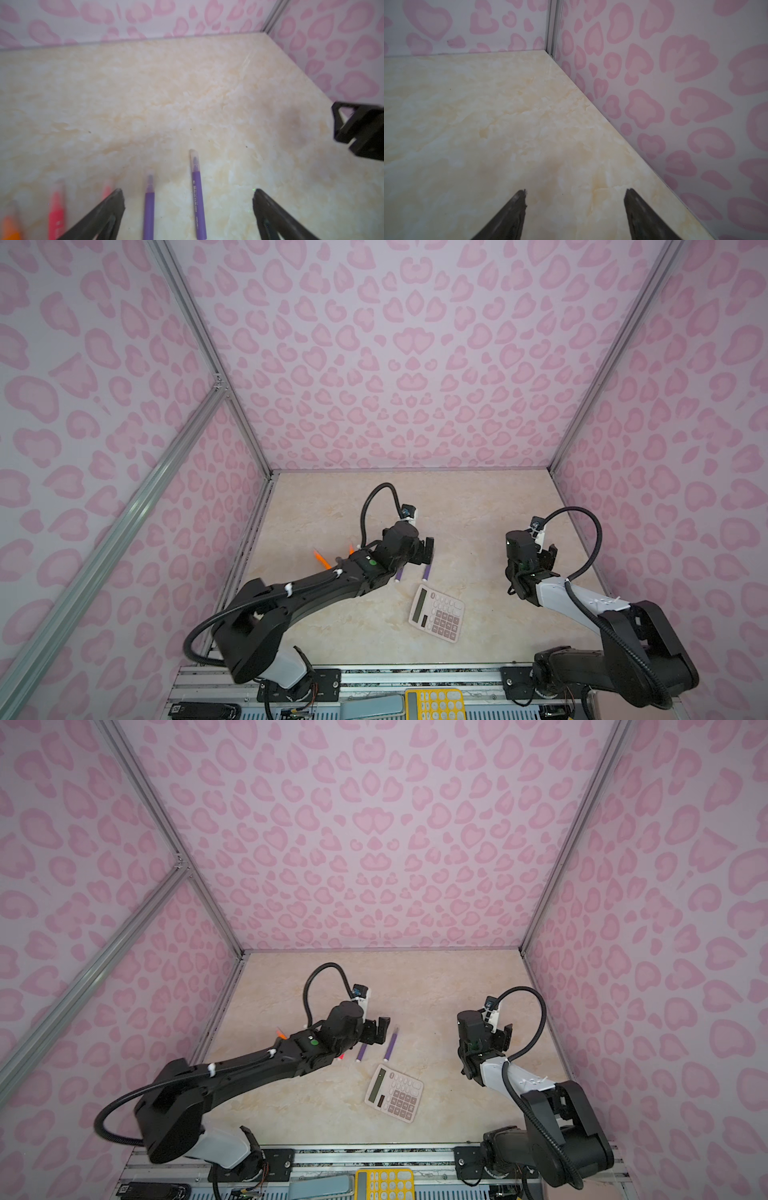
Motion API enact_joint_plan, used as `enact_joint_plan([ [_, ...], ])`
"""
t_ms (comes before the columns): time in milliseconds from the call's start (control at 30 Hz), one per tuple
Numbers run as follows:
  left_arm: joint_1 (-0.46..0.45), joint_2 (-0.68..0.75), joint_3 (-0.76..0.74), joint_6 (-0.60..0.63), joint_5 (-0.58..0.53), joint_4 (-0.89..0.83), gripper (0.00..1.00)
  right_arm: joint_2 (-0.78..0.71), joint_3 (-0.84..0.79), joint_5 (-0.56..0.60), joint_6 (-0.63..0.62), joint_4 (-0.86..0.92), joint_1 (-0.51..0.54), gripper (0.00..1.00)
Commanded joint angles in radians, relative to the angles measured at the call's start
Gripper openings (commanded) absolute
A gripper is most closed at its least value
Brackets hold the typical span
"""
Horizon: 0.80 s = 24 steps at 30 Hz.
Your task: Insert the pens into the pen caps
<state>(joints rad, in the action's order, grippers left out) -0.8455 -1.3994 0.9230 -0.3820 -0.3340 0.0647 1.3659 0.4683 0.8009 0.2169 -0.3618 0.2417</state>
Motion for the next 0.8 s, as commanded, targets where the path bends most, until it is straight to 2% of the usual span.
enact_joint_plan([
  [0,0.049,0.201,-0.096,0.069,-0.255,0.040,0.98,0.074,0.003,-0.008,-0.128,-0.219,-0.018,0.74],
  [67,0.126,0.316,-0.165,0.087,-0.342,0.034,0.97,0.103,-0.004,-0.085,-0.197,-0.310,-0.030,0.75],
  [167,0.283,0.461,-0.379,0.283,-0.380,0.241,0.97,0.091,-0.020,-0.346,-0.261,-0.343,-0.080,0.81],
  [200,0.358,0.494,-0.445,0.317,-0.380,0.289,0.97,0.076,-0.037,-0.426,-0.270,-0.352,-0.096,0.94],
  [233,0.431,0.517,-0.498,0.332,-0.350,0.307,0.97,0.070,-0.047,-0.442,-0.267,-0.364,-0.102,0.98],
  [300,0.606,0.550,-0.604,0.270,-0.266,0.362,0.97,0.073,-0.096,-0.472,-0.248,-0.448,-0.109,0.99],
  [367,0.743,0.543,-0.706,0.199,-0.133,0.481,0.97,0.175,-0.205,-0.574,-0.245,-0.743,-0.146,0.99],
  [400,0.780,0.509,-0.746,0.177,-0.118,0.567,0.97,0.236,-0.232,-0.533,-0.247,-0.922,-0.146,1.00],
  [500,0.813,0.329,-0.752,0.187,-0.097,0.738,0.97,0.159,-0.165,-0.467,-0.181,-0.650,-0.162,1.00],
  [533,0.818,0.260,-0.742,0.198,-0.062,0.786,0.96,0.186,-0.136,-0.446,-0.164,-0.641,-0.170,1.00],
  [567,0.821,0.211,-0.712,0.216,-0.010,0.810,1.00,0.181,-0.150,-0.444,-0.166,-0.677,-0.167,1.00],
  [633,0.821,0.162,-0.686,0.281,0.128,0.839,0.96,0.172,-0.167,-0.444,-0.161,-0.679,-0.170,1.00],
  [700,0.821,0.134,-0.671,0.301,0.118,0.852,0.97,0.171,-0.135,-0.435,-0.161,-0.621,-0.168,1.00],
  [733,0.825,0.097,-0.688,0.319,0.124,0.922,0.99,0.167,-0.144,-0.442,-0.161,-0.628,-0.169,1.00],
  [767,0.835,0.009,-0.719,0.303,0.117,1.068,0.97,0.178,-0.137,-0.439,-0.164,-0.630,-0.168,1.00],
])
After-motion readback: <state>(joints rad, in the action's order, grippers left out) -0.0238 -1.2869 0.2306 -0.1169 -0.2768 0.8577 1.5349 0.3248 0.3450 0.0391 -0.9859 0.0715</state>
